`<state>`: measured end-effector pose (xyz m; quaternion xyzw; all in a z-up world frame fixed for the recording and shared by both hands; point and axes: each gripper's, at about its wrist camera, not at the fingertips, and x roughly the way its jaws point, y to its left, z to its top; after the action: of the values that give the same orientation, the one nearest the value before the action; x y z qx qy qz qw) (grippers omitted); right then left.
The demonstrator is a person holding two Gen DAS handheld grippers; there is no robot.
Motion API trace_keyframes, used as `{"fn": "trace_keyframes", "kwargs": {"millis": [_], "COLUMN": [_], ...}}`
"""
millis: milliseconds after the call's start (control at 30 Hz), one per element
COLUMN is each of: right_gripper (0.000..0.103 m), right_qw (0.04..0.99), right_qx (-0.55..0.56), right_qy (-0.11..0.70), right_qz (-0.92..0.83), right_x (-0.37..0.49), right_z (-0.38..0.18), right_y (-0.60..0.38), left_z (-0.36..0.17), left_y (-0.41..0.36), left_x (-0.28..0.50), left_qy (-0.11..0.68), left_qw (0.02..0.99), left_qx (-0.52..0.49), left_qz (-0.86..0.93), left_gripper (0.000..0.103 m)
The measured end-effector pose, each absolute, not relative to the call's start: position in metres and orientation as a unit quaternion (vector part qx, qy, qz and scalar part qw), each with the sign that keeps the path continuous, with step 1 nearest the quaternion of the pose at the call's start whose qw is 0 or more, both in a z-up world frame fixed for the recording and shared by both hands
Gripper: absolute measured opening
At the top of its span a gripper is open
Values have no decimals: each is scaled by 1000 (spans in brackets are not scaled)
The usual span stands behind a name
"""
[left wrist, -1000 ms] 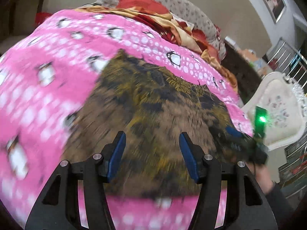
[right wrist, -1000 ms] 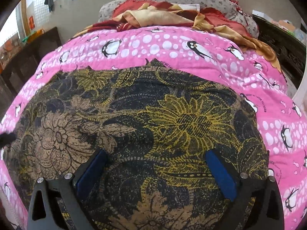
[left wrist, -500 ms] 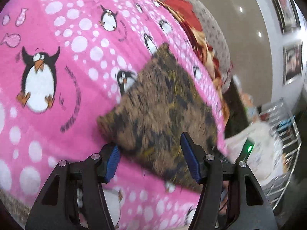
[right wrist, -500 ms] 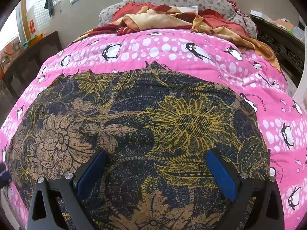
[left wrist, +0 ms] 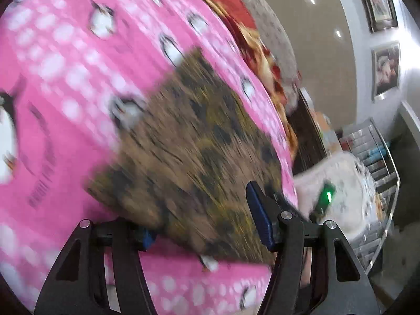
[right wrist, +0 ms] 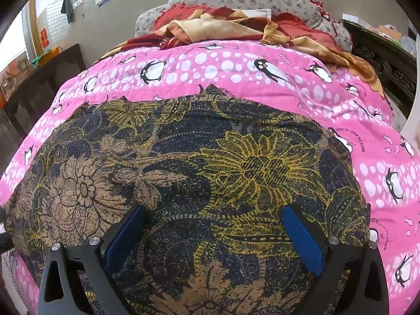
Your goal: Fold small clothes
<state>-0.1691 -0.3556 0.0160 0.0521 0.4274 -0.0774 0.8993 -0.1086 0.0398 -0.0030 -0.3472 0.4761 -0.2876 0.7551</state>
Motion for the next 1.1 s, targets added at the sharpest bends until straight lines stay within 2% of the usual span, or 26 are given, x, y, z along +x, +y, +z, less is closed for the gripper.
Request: {"fn": "trace_keyframes", "kwargs": {"millis": [67, 167, 233, 267, 367, 433, 633, 867, 1100], "right_gripper": [103, 103, 103, 103, 103, 103, 103, 103, 103], "right_qw": [899, 899, 899, 899, 899, 899, 895, 895, 883], "right_qx": [52, 52, 53, 53, 52, 52, 48, 45, 3], "right_qy": [427, 428, 427, 427, 428, 428, 435, 436, 461], "right_qz": [-78, -77, -77, -77, -77, -78, -81, -83, -93], "right_x": [-169, -169, -169, -169, -169, -169, -167, -167, -158], "right_z": [16, 16, 16, 16, 16, 16, 15, 15, 40], "right_y": [-356, -356, -356, -356, -356, -355, -354, -354, -344], "left_z": [-12, -4, -12, -15, -19, -17, 7, 8, 6], "left_y": [47, 36, 40, 42, 44, 45, 22, 3, 0], "left_x": [-101, -102, -98, -97, -99, -101, -122, -124, -123], "left_qy": [485, 491, 499, 502, 506, 501, 449, 464, 472], "left_qw": [743, 758, 749, 749, 754, 763, 844, 862, 862], "left_qx": [-376, -331, -346, -347, -340, -329, -207, -117, -100], "left_qz": [-266, -275, -264, -257, -244, -240, -208, -167, -157], "left_gripper": [58, 58, 49, 36, 18, 16, 13, 14, 14]}}
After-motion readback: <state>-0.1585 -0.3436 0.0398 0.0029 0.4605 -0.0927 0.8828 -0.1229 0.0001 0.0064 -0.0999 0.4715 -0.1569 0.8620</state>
